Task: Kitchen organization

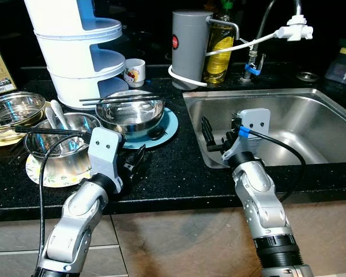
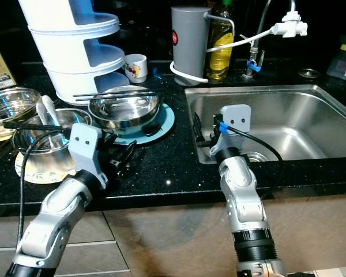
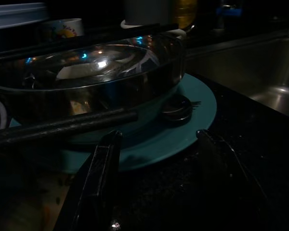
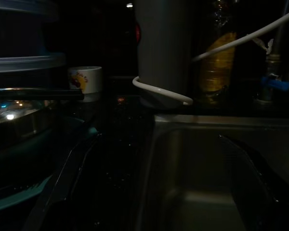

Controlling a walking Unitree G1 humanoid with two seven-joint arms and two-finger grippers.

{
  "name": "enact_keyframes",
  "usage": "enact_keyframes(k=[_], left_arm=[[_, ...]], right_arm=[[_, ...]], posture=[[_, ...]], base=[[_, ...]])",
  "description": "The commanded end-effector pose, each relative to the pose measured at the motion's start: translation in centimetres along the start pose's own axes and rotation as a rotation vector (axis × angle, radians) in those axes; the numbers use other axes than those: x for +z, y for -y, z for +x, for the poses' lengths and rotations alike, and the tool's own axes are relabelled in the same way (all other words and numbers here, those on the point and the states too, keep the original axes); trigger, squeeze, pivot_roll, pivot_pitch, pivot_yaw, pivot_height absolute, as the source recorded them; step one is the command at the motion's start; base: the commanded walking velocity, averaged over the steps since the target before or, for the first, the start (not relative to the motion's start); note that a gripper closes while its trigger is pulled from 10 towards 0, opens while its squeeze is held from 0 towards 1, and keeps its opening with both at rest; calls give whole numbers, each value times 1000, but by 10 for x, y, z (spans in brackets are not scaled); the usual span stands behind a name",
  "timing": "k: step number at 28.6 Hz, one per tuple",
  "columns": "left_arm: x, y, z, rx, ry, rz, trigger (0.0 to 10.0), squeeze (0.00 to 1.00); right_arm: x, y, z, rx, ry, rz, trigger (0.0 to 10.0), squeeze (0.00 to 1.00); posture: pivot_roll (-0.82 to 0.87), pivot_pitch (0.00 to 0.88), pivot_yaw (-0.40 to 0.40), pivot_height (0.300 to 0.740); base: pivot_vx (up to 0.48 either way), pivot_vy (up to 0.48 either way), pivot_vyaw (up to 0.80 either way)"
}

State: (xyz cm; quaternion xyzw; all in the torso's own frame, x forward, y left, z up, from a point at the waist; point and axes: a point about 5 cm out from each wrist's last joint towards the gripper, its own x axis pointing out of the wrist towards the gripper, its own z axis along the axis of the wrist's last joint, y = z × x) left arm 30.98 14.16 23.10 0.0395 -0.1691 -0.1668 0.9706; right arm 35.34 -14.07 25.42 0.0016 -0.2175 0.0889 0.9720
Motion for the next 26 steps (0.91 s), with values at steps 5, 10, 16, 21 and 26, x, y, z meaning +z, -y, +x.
enact_keyframes(k=[5, 10, 16, 21, 26], left_arm=[[-4, -3, -2, 2, -22, 8, 10000, 0], [-7, -2, -3, 6, -33, -18, 10000, 0], [-8, -3, -4, 17, -36, -18, 10000, 0], [-9, -6, -5, 30, -44, -38, 10000, 0], [-9, -9, -5, 44, -49, -53, 10000, 0]], right_arm=[[-2, 0, -2, 1, -7, 4, 10000, 0], [-2, 0, -2, 4, -6, 3, 10000, 0], [-2, -1, -2, 9, -5, 4, 10000, 0], [-1, -2, -2, 12, -4, 6, 10000, 0], [-1, -2, -1, 14, -6, 8, 10000, 0]], posture=[[0, 165, 9, 740], [0, 162, 9, 740], [-1, 158, 9, 740], [1, 160, 6, 740], [3, 167, 2, 740]], base=[[0, -375, 0], [0, -288, 0], [0, 0, 0], [0, 0, 0], [0, 288, 0]])
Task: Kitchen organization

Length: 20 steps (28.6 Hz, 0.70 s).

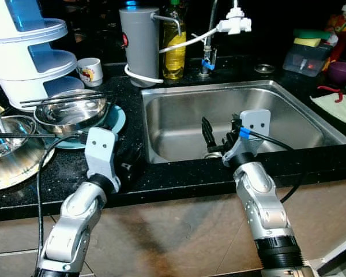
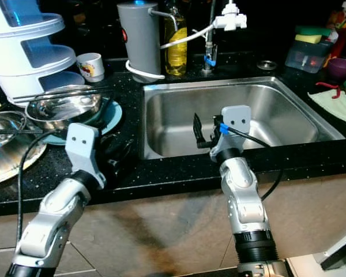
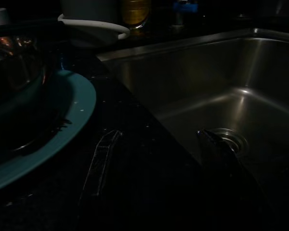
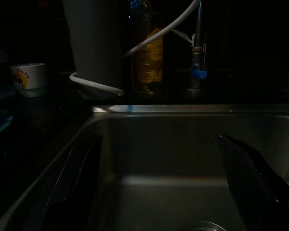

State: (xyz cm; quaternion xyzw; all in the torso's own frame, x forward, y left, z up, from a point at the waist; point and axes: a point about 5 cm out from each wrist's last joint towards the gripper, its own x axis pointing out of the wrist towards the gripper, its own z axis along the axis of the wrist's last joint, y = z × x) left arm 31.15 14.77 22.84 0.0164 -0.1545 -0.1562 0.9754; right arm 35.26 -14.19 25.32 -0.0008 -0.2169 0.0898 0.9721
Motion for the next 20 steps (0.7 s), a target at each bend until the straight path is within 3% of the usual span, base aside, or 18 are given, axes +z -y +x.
enact_keyframes(k=[1, 17, 20], left_arm=[[-5, -3, -4, 17, -23, 7, 10000, 0], [-8, -1, -4, 5, -45, -24, 10000, 0], [-8, -1, -4, 10, -51, -39, 10000, 0]], right_arm=[[-1, -3, 0, 12, -5, 13, 10000, 0], [-1, -3, 1, 13, -5, 13, 10000, 0], [-1, -3, 1, 14, -4, 13, 10000, 0]], posture=[[3, 167, 2, 740], [3, 168, 0, 740], [3, 168, 0, 740]], base=[[0, 0, 0], [0, 0, 0], [0, 480, 0]])
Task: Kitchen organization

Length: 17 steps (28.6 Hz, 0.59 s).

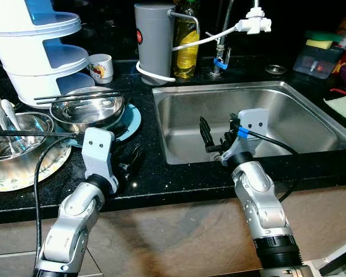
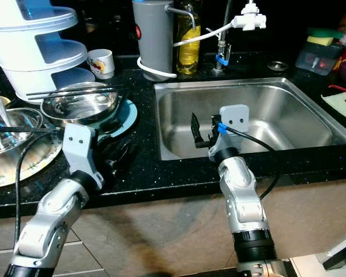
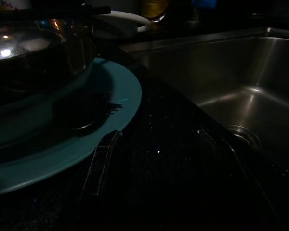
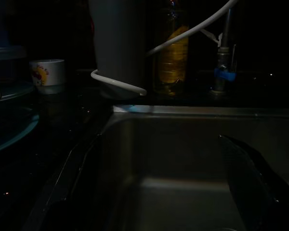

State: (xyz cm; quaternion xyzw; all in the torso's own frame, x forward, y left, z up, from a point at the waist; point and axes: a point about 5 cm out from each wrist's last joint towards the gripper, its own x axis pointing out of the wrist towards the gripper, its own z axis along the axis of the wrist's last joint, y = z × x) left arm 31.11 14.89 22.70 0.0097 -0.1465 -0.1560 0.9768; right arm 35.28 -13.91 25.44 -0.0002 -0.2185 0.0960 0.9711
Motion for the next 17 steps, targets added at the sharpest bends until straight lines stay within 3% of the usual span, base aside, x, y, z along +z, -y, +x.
enact_keyframes(k=[1, 4, 17], left_arm=[[-6, -1, -3, 6, -27, -19, 10000, 0], [-5, -1, -3, 4, -23, 21, 10000, 0], [-3, 6, -3, -31, -10, 7, 10000, 0]], right_arm=[[-2, -1, 0, 2, -7, 10, 10000, 0], [-2, -1, 0, 1, -6, 11, 10000, 0], [0, 0, 1, 0, 2, 11, 10000, 0]], posture=[[3, 168, 0, 740], [3, 168, 0, 740], [2, 167, 0, 740]], base=[[0, 480, 0], [0, 160, 0], [0, 0, 0]])
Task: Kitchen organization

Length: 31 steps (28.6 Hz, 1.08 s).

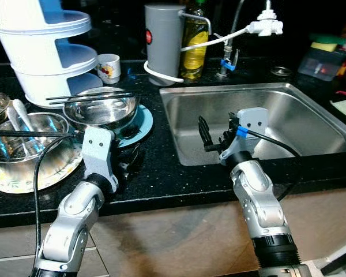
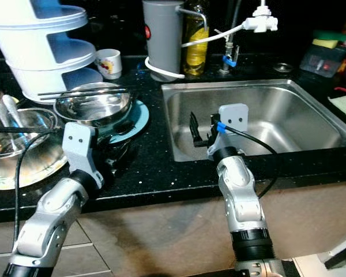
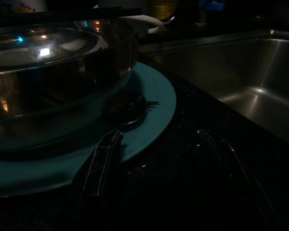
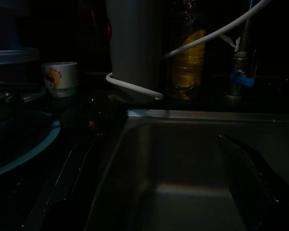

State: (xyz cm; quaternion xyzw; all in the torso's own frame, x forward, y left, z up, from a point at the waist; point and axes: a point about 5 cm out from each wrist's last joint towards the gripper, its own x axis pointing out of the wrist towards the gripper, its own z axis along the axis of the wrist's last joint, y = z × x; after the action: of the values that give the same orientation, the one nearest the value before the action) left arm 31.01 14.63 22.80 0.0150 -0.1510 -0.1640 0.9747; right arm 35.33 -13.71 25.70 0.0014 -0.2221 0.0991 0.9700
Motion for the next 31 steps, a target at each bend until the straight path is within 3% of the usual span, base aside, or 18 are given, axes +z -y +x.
enact_keyframes(k=[1, 8, 12, 17, 21, 31], left_arm=[[-4, 4, -3, -17, -17, -3, 10000, 0], [0, 14, -3, -101, 2, 8, 10000, 0], [7, 19, -4, -161, 17, 26, 10000, 0], [4, 18, -5, -152, -6, 0, 10000, 0], [7, 19, -4, -157, 20, 50, 10000, 0], [6, 21, -5, -178, 11, 29, 10000, 0]], right_arm=[[-2, 2, -1, -6, -5, 7, 10000, 0], [0, 4, 0, -8, 1, 6, 10000, 0], [7, 8, 3, 22, 29, 53, 10000, 0], [9, 12, 5, 22, 35, 43, 10000, 0], [8, 10, 3, 23, 34, 43, 10000, 0], [7, 11, 2, 25, 33, 48, 10000, 0]], posture=[[2, 167, 0, 740], [2, 166, -2, 740], [5, 166, -4, 740], [3, 161, -3, 740], [4, 158, -1, 740], [4, 150, 2, 740]], base=[[0, 0, 0], [0, 0, 0], [0, 0, 0], [0, 96, 0], [0, 120, 0], [0, 0, 0]])
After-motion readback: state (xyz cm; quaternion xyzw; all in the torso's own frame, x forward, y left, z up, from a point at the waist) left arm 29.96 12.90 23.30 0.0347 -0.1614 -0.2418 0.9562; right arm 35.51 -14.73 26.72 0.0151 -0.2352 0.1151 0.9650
